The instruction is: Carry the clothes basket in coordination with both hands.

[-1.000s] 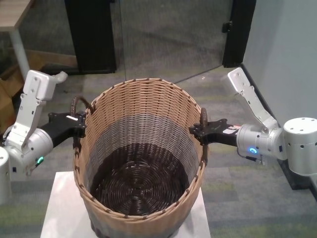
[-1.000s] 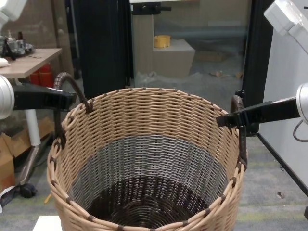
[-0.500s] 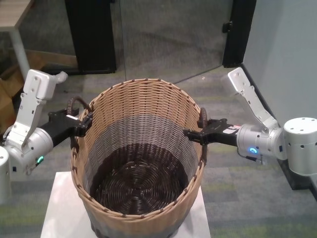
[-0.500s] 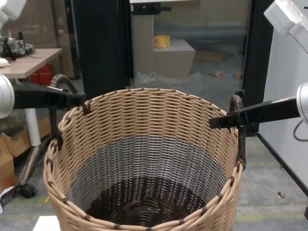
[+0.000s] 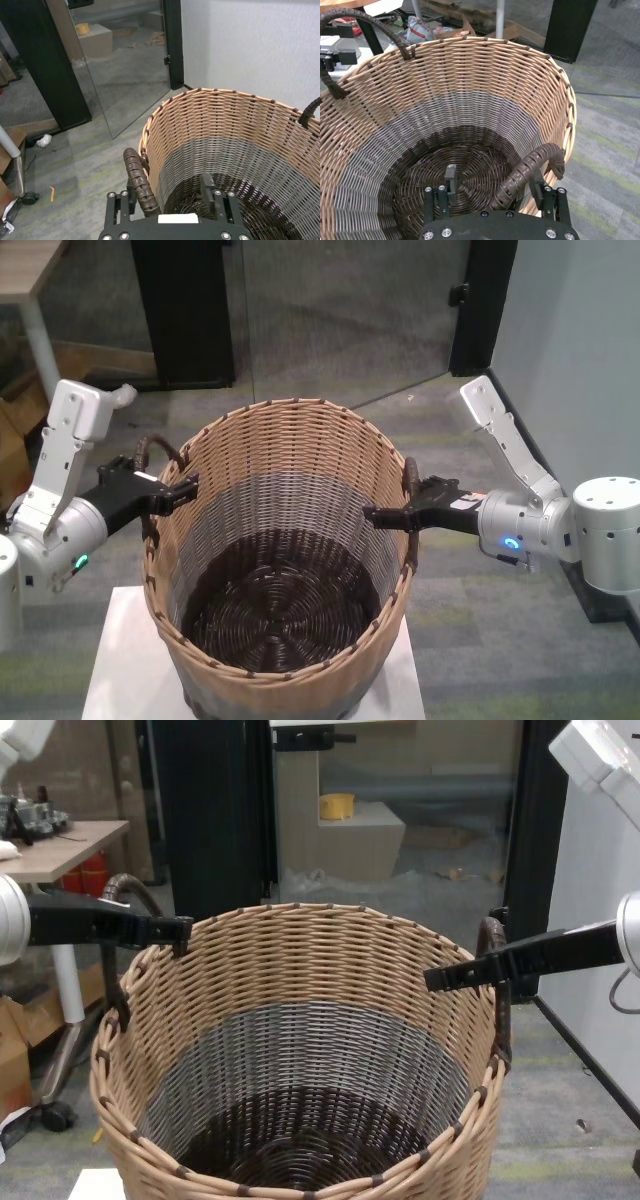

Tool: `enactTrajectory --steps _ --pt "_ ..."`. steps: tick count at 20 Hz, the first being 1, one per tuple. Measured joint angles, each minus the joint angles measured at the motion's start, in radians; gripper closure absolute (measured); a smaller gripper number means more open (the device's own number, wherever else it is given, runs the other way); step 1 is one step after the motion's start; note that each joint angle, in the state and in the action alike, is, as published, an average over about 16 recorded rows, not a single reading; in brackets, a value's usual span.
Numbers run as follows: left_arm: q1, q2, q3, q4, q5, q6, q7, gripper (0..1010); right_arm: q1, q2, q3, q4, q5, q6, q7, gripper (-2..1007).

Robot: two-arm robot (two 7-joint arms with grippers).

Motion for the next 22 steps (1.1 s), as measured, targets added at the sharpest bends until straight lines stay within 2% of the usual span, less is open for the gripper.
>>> enactTrajectory --steps 5,9,16,22 --pt "0.004 -0.004 -0.003 -0.009 0.013 0.022 0.022 90 0.0 0.004 0.005 0.0 0.001 0.001 0.001 49" --pt "0.01 -0.011 -0.013 -0.022 0.029 0.053 0.053 35 0.0 0.008 0.015 0.0 0.004 0.003 -0.001 9" --pt "0.021 -0.028 -0.037 -0.058 0.065 0.115 0.107 8 0.0 0.023 0.041 -0.013 0.016 0.011 -0.005 1" --pt "0.02 -0.039 -0.056 -0.093 0.089 0.145 0.124 8 -0.003 0.04 0.064 -0.045 0.029 0.016 -0.012 1"
